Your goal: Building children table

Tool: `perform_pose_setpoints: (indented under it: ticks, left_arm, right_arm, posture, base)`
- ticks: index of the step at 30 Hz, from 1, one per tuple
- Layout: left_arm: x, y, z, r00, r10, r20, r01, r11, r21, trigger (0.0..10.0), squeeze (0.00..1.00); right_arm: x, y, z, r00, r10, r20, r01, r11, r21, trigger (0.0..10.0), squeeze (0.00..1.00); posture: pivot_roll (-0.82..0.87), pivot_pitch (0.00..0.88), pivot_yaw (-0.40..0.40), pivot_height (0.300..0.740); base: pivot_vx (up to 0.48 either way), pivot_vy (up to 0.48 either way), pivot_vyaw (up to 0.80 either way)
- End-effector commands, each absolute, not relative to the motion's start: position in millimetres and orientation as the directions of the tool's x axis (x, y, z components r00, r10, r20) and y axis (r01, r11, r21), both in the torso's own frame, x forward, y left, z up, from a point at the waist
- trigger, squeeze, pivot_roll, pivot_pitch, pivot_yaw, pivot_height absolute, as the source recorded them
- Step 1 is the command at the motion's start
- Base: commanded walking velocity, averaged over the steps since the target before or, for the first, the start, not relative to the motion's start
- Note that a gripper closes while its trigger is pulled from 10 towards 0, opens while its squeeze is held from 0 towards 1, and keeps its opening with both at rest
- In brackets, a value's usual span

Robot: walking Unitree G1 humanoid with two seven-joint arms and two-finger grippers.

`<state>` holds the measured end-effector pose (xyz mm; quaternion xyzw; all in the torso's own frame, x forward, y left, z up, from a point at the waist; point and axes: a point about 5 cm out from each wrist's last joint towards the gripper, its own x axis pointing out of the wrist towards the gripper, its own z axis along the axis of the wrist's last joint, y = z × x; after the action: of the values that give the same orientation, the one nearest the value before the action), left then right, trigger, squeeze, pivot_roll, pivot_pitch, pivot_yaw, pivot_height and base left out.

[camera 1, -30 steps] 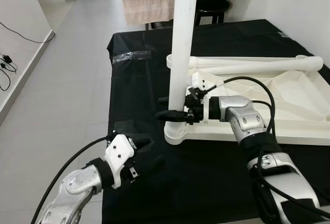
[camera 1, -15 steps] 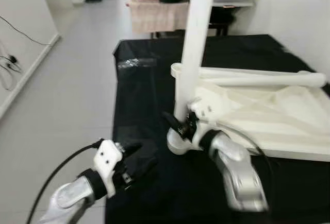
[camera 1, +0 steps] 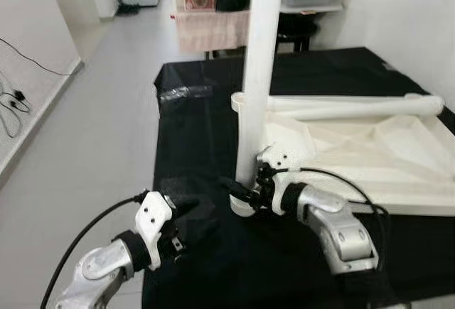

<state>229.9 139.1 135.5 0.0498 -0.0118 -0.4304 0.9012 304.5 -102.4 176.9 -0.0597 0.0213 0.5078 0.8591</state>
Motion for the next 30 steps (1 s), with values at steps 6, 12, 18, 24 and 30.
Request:
perform_pose_setpoints:
  ticks: [6,12,18,24,30]
  left_arm:
    - [232,138,130,0.619,-0.784,-0.046,0.785,0.615,0.075,10.0,0.00]
    - [231,136,131,0.617,-0.786,-0.050,0.787,0.612,0.079,10.0,0.00]
    - [229,136,130,0.614,-0.787,-0.055,0.789,0.609,0.084,10.0,0.00]
    - [216,136,132,0.653,-0.754,-0.067,0.757,0.646,0.098,10.0,0.00]
    - [216,142,132,0.692,-0.720,-0.049,0.721,0.689,0.074,10.0,0.00]
  right_arm:
    - [323,-104,189,0.201,0.960,-0.195,-0.976,0.181,-0.118,10.0,0.00]
    - [344,-105,184,0.204,0.951,-0.233,-0.979,0.192,-0.071,8.3,0.00]
    - [352,-108,184,0.218,0.949,-0.227,-0.976,0.209,-0.065,0.0,0.00]
    - [344,-123,163,0.483,0.840,-0.246,-0.875,0.472,-0.104,0.0,0.00]
    - [294,-111,130,0.813,0.498,-0.302,-0.487,0.866,0.115,0.0,0.00]
  posture:
    - [0.05,0.062,-0.016,0.740]
    - [0.06,0.067,-0.017,0.740]
    - [0.06,0.073,-0.022,0.740]
    - [0.04,0.089,-0.016,0.740]
    - [0.04,0.107,-0.030,0.740]
  base:
    - [0.000,0.000,0.00]
    - [0.000,0.000,0.00]
    - [0.000,0.000,0.00]
    - [0.000,0.000,0.00]
    - [0.000,0.000,0.00]
